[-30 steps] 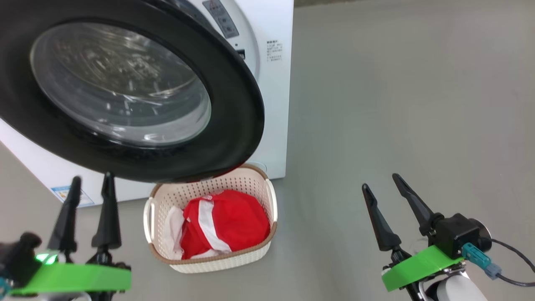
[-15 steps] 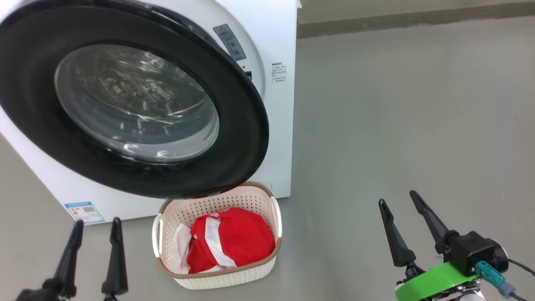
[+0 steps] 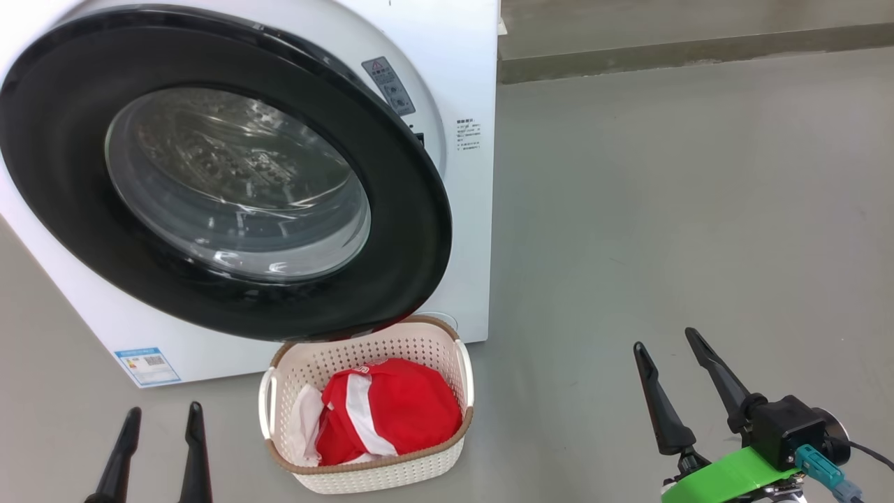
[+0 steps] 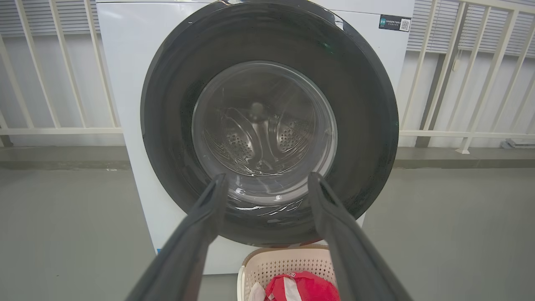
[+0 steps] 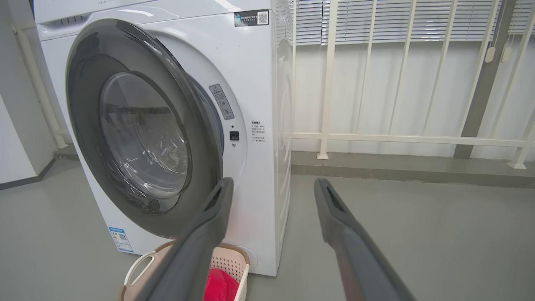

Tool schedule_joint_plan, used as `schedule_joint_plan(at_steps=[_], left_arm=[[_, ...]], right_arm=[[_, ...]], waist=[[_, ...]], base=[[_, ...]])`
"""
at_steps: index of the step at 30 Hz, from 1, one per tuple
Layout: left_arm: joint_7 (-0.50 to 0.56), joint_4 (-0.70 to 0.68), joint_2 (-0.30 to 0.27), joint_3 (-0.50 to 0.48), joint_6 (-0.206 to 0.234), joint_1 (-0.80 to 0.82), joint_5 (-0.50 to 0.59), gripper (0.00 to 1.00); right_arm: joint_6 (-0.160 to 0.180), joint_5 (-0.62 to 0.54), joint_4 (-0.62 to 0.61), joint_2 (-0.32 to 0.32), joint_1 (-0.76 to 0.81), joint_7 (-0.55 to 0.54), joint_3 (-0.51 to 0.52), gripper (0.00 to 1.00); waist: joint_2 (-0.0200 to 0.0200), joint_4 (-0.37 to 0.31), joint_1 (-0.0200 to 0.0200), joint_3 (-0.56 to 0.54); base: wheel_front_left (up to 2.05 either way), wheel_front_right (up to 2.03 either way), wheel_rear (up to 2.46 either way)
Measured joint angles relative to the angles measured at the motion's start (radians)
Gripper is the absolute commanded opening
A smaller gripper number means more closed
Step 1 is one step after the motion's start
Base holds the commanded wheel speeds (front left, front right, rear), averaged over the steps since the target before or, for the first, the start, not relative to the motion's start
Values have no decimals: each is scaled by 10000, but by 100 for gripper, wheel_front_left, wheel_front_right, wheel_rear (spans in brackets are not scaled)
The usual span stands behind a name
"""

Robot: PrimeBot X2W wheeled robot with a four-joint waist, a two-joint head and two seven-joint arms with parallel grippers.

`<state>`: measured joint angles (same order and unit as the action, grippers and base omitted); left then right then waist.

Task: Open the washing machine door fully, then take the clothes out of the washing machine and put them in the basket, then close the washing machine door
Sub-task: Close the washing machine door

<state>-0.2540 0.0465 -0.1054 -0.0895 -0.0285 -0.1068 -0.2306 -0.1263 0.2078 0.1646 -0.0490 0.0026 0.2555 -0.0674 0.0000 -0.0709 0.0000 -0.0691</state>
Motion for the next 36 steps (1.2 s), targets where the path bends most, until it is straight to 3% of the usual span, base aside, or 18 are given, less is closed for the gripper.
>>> schedule_joint_plan(at_steps=[11,13,14,15,17,19,27,36], left_arm=[[0,209,261,-347,-247,3,307,100],[0,209,276,-380,-249,6,328,100],[0,205,295,-383,-251,11,366,100],[0,201,318,-387,-259,12,380,100],[0,173,355,-389,-267,15,380,100],[0,107,366,-380,-337,26,382,100],[0,-230,527,-144,-355,121,380,100],[0,-420,571,301,-430,549,380,100]], right_arm=[[0,-167,88,4,6,0,-194,100],[0,-249,213,0,-3,0,-328,73],[0,-247,276,4,-14,0,-397,39],[0,-247,322,13,-34,0,-431,25],[0,-263,395,13,-116,0,-435,18],[0,-313,495,8,-268,0,-516,0],[-10,-332,1210,-25,-1662,0,-1292,0],[-10,44,3089,-54,-3372,-2,-2065,0]], waist=[[0,80,0,87],[0,107,0,102],[0,127,0,111],[0,151,0,121],[0,202,0,145],[0,267,0,190],[0,606,0,507],[0,1337,0,807]], base=[[0,0,0],[0,0,0],[0,0,0],[0,0,0],[0,0,0],[0,0,0],[0,0,0],[0,0,0]])
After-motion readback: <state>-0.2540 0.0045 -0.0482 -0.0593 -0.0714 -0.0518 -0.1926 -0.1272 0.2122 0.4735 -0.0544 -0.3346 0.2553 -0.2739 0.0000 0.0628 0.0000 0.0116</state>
